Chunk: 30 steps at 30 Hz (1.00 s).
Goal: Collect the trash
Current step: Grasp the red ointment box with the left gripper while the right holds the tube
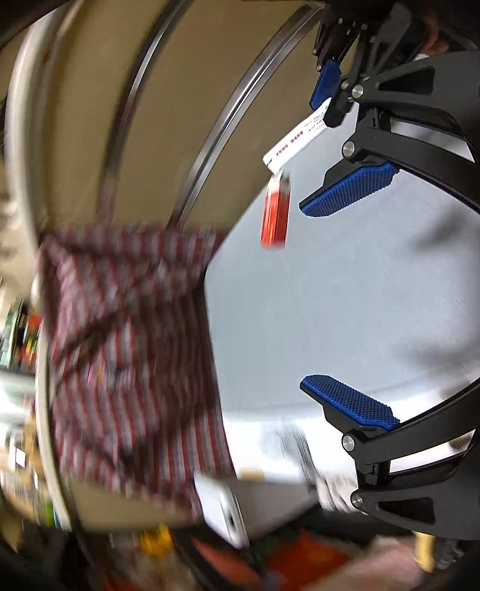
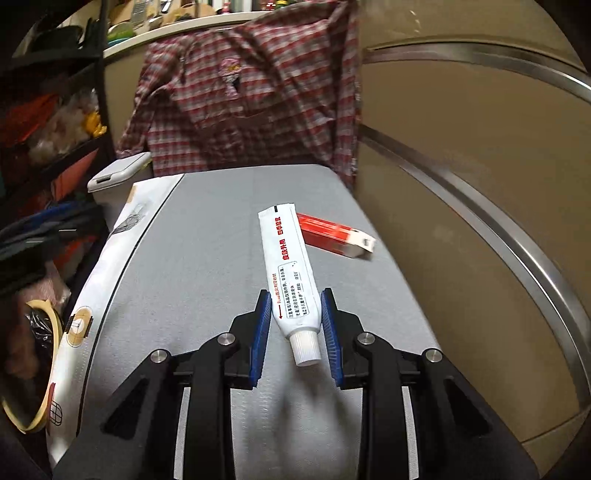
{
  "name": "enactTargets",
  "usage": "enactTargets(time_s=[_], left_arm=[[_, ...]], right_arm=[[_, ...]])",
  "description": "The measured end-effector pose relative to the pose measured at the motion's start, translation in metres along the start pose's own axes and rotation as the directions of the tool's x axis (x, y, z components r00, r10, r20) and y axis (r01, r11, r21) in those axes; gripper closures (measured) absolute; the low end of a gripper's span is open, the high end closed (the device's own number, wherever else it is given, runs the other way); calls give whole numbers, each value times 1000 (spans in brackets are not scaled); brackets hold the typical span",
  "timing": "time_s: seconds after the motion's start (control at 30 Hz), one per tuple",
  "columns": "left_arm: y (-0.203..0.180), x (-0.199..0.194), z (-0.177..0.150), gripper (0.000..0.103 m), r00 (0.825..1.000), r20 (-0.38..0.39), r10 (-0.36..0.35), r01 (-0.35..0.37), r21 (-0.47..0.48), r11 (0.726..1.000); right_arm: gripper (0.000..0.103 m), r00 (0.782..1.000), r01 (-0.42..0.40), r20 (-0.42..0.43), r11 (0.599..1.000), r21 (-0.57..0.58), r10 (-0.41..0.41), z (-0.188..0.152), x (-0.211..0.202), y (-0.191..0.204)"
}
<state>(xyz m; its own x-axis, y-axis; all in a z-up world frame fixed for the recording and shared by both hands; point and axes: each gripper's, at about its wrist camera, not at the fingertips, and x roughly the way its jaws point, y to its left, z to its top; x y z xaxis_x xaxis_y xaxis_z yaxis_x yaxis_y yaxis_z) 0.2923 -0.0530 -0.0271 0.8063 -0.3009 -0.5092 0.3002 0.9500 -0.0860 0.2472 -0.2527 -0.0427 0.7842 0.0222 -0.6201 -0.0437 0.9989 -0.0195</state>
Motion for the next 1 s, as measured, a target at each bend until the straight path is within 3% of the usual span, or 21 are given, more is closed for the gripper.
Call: enactTargets(time_s=[0.13, 0.4, 0.5, 0.53, 0.6, 0.7, 0.77, 0.87, 0.93, 0.97, 1.0], left_arm=[[-33, 57, 18, 18, 997, -22, -73, 75, 113, 991], [-67, 163, 28, 18, 977, -137, -161, 186, 200, 962], [-73, 195, 21, 18, 963, -201, -177, 221, 220, 950], [-72, 209, 23, 21, 942, -267, -203, 259, 193, 947], [-69, 218, 28, 23, 926, -282, -250, 300, 148, 942], [-68, 221, 36, 21, 926, -253, -282, 324, 144, 935], [-70, 229, 38, 20, 915, -279, -290, 340, 151, 928], [-74, 242, 36, 20, 886, -342, -312, 377, 139, 916], [-76, 243, 36, 21, 884, -346, -315, 382, 145, 913], [-76, 245, 37, 23, 882, -347, -317, 386, 149, 910], [-77, 244, 37, 35, 882, -345, -322, 391, 152, 908]], right_arm=[[75, 1000, 2, 3, 999, 49, -3, 5, 2, -17], [75, 999, -18, -25, 994, 109, 21, 9, 15, -29], [75, 999, -32, -21, 994, 103, 35, 12, 16, -25], [75, 999, -38, -18, 994, 103, 40, 12, 16, -23], [75, 998, -53, -19, 993, 102, 56, 14, 17, -21], [75, 997, -67, -30, 991, 118, 71, 15, 21, -20], [75, 996, -71, -36, 989, 128, 77, 16, 23, -20], [75, 996, -71, -38, 990, 123, 76, 16, 24, -20], [75, 996, -74, -41, 989, 125, 79, 16, 25, -20], [75, 996, -74, -44, 990, 124, 80, 15, 26, -20], [75, 996, -71, -48, 990, 122, 78, 15, 26, -20]])
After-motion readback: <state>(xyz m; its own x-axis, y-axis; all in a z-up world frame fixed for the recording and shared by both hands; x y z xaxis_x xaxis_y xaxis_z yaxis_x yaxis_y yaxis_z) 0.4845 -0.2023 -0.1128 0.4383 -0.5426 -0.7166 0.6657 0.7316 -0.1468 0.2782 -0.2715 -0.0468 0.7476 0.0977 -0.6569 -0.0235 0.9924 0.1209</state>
